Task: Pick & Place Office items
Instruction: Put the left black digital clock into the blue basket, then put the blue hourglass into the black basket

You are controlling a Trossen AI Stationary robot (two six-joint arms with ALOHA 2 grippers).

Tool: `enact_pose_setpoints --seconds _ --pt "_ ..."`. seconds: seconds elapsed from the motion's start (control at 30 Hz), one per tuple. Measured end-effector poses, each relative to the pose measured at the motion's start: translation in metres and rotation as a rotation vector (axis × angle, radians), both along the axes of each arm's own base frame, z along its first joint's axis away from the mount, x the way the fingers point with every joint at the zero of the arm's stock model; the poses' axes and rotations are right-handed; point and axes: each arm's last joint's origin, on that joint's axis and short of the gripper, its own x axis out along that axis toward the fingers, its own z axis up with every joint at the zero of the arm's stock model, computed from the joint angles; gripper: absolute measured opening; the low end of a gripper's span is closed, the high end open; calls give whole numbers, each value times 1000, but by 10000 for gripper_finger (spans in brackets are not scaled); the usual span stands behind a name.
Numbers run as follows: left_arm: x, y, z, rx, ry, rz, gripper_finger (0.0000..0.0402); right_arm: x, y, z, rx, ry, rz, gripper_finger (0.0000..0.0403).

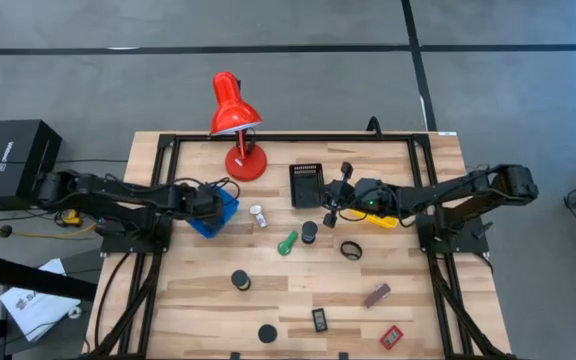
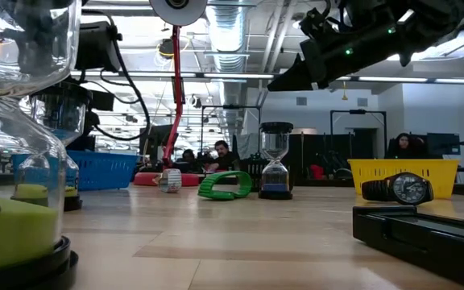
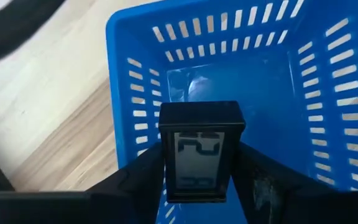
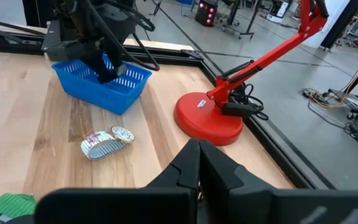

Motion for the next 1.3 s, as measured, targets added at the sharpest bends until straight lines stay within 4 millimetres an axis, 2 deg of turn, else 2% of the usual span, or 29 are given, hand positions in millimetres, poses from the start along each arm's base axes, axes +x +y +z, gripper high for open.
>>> enact_pose_setpoints --seconds 0.3,0.4,0.5,0.97,1.17,1.3 --pt "3 0 0 2 -25 1 236 0 0 0 1 3 0 1" --pt "4 0 2 8 -28 -13 249 0 0 0 3 2 -1 1" --pt "9 1 9 34 -108 6 253 0 1 -1 -7 18 39 12" --pt "29 3 67 174 -664 -89 227 2 10 -5 100 30 327 159" --pt "29 -1 75 178 -740 -106 219 1 10 -8 175 48 317 221" --pt "29 -1 75 179 -741 -106 218 1 16 -9 221 58 372 244"
